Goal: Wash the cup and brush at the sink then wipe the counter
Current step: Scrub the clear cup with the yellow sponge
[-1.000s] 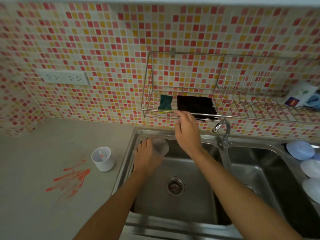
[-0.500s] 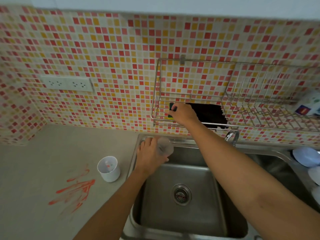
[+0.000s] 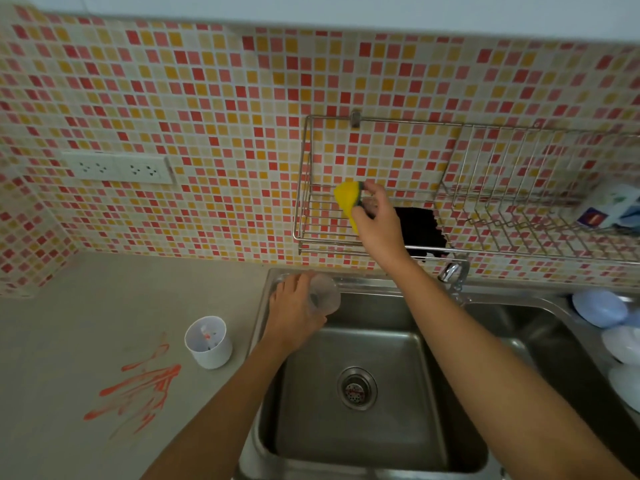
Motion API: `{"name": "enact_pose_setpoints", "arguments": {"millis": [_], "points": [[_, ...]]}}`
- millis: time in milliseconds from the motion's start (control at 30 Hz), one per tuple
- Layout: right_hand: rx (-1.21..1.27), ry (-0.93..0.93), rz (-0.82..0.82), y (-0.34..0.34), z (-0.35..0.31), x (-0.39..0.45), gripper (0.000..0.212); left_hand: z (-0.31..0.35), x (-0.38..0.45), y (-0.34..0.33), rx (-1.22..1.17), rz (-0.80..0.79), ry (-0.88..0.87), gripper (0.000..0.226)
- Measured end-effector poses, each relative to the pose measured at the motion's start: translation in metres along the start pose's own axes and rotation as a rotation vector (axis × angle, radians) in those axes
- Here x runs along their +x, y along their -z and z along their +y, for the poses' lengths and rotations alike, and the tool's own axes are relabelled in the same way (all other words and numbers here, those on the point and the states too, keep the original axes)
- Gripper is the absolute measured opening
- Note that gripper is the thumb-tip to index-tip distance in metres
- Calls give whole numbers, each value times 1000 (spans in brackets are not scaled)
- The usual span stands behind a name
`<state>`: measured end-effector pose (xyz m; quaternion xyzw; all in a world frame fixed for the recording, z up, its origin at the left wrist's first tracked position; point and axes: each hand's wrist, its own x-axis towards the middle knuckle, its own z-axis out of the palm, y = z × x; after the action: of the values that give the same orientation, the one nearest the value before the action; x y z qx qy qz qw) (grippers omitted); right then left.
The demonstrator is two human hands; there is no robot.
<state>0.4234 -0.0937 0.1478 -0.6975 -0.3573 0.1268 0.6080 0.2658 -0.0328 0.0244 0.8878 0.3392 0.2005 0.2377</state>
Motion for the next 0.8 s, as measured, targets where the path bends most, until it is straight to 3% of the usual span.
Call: {"name": "enact_pose_setpoints", "arguments": {"millis": [133, 300, 400, 633, 733, 800], "points": [[-13, -61, -69, 31, 19, -46, 34, 10, -3, -5, 10, 0, -52, 78], [-159, -232, -299, 55, 72, -89, 17, 41, -14, -22, -107, -45, -102, 77], [-241, -240, -345, 68, 92, -101, 23, 54, -22, -35, -187, -72, -117, 77], [-667, 170, -381, 105, 136, -111, 26, 75, -37, -64, -18, -146, -109, 76], [-682, 194, -391, 116, 154, -119, 26, 88, -42, -72, 21, -140, -138, 69], [-649, 156, -440, 120, 162, -130, 40, 94, -45, -76, 64, -97, -158, 68]]}}
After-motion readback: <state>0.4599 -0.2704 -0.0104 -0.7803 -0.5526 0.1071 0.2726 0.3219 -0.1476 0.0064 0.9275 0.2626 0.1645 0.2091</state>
